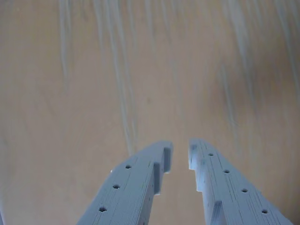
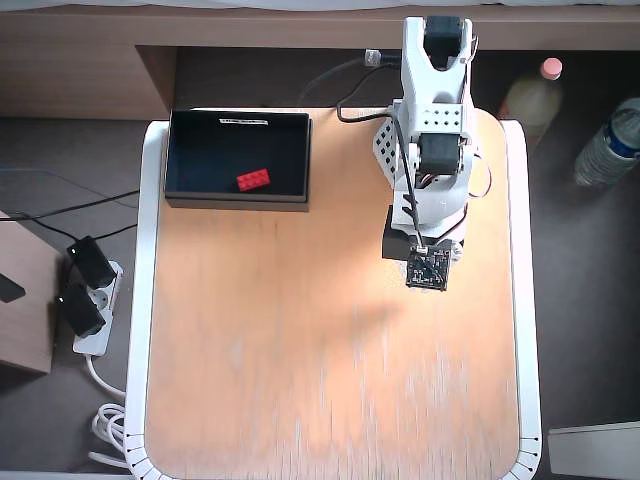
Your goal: Grasp a lego block and put it in the bin.
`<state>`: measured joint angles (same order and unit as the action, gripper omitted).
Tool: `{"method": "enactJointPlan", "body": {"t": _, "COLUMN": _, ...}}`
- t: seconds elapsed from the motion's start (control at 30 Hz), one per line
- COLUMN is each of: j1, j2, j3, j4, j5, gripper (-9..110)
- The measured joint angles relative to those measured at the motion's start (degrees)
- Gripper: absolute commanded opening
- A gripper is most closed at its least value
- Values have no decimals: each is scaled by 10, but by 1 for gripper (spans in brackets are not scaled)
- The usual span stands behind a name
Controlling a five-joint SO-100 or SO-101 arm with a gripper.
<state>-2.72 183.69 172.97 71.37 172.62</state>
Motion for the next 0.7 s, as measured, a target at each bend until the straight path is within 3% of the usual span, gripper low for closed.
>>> {"method": "enactJointPlan", "body": {"t": 0.7, "j1": 0, "j2": 0, "j3": 0, "j4": 5, "j5": 0, "gripper": 0}}
